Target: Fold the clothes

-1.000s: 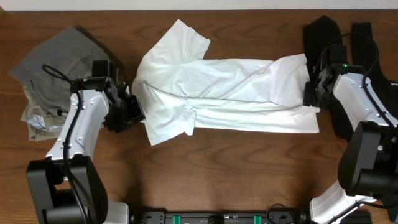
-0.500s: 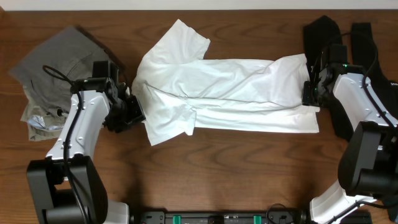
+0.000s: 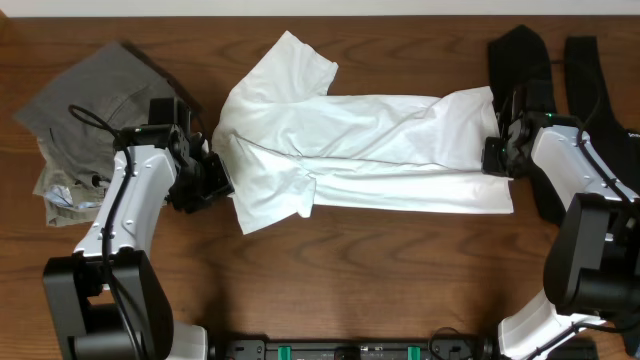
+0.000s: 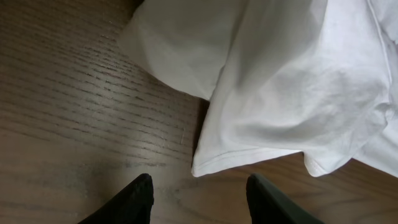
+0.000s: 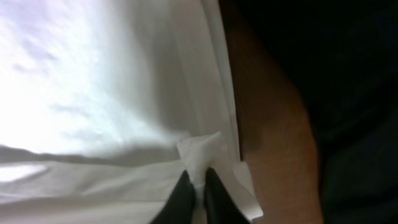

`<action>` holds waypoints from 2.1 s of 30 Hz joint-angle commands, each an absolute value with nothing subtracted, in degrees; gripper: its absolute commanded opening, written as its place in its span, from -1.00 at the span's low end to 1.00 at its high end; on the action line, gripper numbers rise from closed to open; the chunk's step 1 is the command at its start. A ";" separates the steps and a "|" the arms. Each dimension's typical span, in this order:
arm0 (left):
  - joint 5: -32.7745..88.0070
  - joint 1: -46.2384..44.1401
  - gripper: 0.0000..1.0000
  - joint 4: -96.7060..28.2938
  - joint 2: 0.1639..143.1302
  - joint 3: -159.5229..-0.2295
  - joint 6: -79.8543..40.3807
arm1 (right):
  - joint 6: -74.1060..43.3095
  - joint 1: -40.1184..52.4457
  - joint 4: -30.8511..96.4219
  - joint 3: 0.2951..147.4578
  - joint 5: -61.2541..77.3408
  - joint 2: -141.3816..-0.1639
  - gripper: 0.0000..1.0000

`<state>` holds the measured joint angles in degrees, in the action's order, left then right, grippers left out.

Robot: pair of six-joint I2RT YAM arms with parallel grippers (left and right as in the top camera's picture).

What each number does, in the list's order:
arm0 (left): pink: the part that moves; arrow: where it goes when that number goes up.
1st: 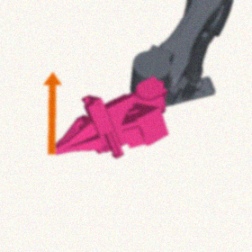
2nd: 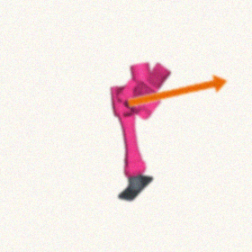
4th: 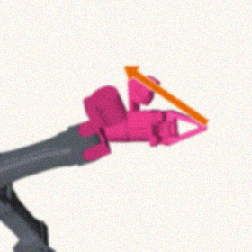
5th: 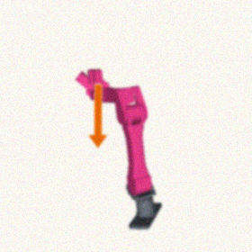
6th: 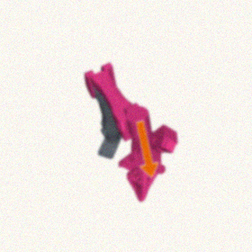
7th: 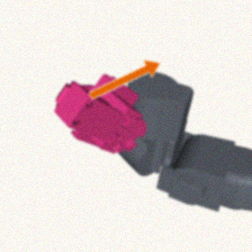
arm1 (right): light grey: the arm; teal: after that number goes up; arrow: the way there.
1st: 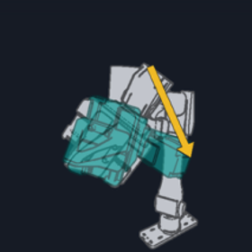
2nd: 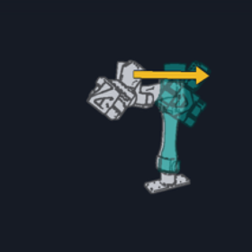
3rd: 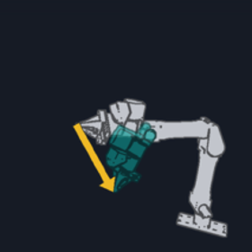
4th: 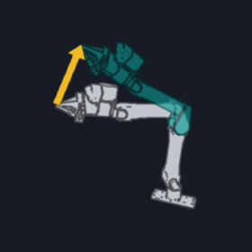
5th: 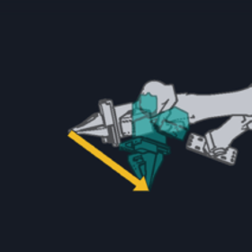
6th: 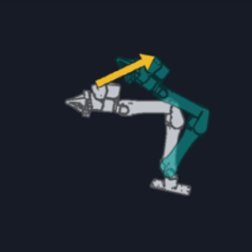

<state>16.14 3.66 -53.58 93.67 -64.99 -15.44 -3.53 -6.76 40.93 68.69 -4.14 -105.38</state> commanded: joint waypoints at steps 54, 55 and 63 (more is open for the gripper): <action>23.44 2.39 0.03 -39.20 94.30 -50.19 -13.37 | -6.37 -7.05 43.20 67.70 -3.99 -105.78 0.02; 23.55 1.78 0.03 -38.20 94.30 -49.54 -13.39 | -6.37 -7.05 43.24 67.70 -3.99 -105.78 0.03; 23.55 -3.51 -0.53 -34.39 94.30 -48.21 -13.47 | -6.37 -7.07 43.53 67.70 -4.01 -105.78 0.03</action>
<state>22.76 -2.00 -34.41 93.67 -48.40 -14.63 -5.87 -6.79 43.27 68.10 -3.84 -105.38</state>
